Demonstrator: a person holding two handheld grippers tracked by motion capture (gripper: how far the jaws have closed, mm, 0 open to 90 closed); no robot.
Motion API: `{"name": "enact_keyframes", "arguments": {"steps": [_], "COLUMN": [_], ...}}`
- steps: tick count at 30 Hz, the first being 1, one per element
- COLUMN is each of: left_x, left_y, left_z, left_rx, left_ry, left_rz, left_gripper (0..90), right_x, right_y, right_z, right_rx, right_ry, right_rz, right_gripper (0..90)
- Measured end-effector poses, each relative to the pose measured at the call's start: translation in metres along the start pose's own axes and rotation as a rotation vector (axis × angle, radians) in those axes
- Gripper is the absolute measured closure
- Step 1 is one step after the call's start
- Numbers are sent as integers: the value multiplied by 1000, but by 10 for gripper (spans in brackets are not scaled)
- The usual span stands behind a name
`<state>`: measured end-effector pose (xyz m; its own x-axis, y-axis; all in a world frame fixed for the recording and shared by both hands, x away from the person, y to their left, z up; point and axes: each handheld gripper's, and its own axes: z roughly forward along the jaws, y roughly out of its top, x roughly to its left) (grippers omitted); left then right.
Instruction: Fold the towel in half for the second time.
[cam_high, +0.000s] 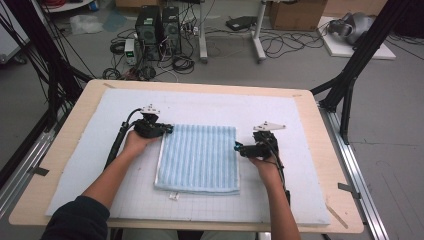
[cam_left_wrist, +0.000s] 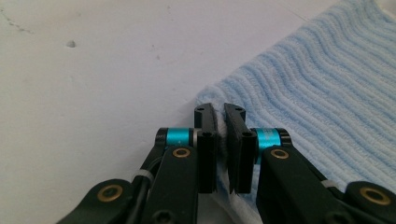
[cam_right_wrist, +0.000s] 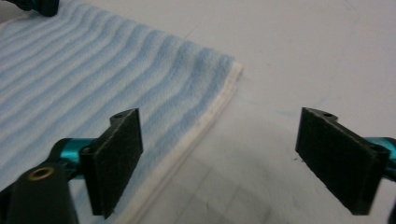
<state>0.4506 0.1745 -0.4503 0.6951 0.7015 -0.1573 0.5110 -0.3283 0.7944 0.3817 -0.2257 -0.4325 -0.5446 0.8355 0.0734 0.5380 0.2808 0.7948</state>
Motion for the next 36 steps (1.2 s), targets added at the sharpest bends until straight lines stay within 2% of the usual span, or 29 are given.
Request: {"name": "enact_keyframes", "arguments": {"steps": [3, 5, 6, 11, 14, 16, 18, 21, 22, 25, 28, 31, 36], "left_x": [0, 0, 1, 1, 2, 2, 3, 4, 6, 8, 6, 3, -3], "left_y": [-1, -1, -1, -1, -2, -2, 0, 3, 6, 16, 23, 23, 17], "left_z": [0, 0, 0, -1, -1, -1, -2, -5, -6, -9, -15, -18, -28], "left_rx": [-3, -7, -5, -3, -5, -12, -32, -84, -104, -146, -182, -168, -198], "left_ry": [-2, -3, -5, -8, -14, -13, -3, 31, 38, 50, 40, 21, -2], "left_rz": [-9, -16, -18, -30, -35, -38, -41, -43, -58, -70, -68, -41, -42], "left_gripper": [834, 834, 834, 836, 838, 841, 847, 854, 857, 857, 858, 857, 856], "right_x": [-2, -4, -4, -7, -6, -5, -4, -4, -5, -8, -11, -11, -7], "right_y": [18, 27, 30, 35, 36, 37, 38, 43, 45, 52, 55, 54, 51], "right_z": [18, 29, 33, 59, 61, 61, 61, 62, 61, 59, 57, 52, 40], "right_rx": [32, 48, 55, 157, 152, 160, 171, 151, 137, 70, 37, 19, -13], "right_ry": [14, 24, 22, 22, 32, 55, 66, 36, 24, 2, -2, 10, 35], "right_rz": [-27, -45, -45, -40, -37, -26, -24, -47, -48, -34, -22, -15, -27], "right_gripper": [241, 332, 347, 445, 590, 729, 793, 816, 817, 817, 817, 817, 817]}}
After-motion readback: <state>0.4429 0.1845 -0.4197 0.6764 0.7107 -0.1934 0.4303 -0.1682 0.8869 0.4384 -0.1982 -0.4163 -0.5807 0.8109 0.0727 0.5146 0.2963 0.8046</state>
